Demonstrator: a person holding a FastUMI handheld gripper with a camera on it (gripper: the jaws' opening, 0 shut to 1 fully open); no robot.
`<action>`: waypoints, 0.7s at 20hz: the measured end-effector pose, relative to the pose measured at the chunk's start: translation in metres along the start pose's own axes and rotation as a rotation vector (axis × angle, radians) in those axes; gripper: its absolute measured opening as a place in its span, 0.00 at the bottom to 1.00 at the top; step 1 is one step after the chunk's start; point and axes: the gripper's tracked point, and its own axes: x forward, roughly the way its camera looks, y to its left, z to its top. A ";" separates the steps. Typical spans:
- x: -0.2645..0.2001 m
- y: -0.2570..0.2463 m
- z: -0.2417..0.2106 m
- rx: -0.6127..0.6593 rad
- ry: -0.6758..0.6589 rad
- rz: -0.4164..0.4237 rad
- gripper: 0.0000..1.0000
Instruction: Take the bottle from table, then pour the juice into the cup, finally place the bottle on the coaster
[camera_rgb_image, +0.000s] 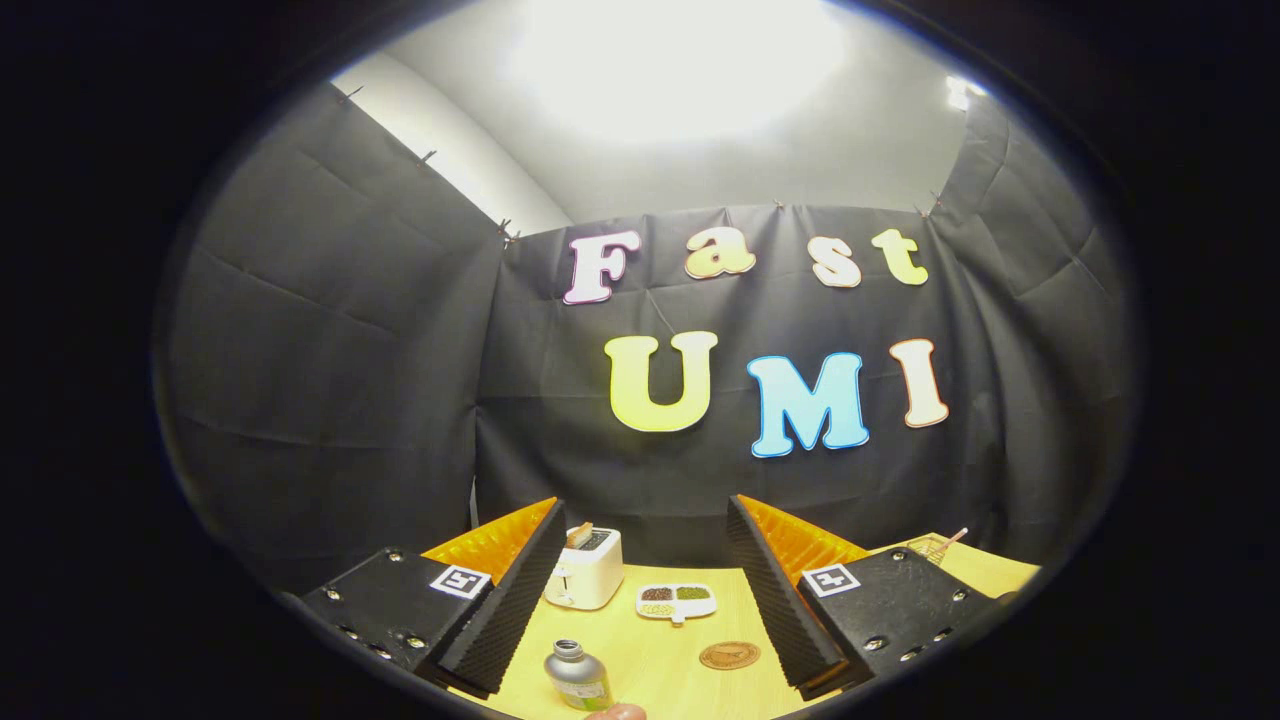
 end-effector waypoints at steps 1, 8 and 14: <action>0.000 0.002 -0.005 0.003 -0.006 -0.005 0.98; 0.006 0.026 -0.064 0.001 0.050 0.013 0.98; 0.012 0.055 -0.129 -0.009 0.149 0.027 0.98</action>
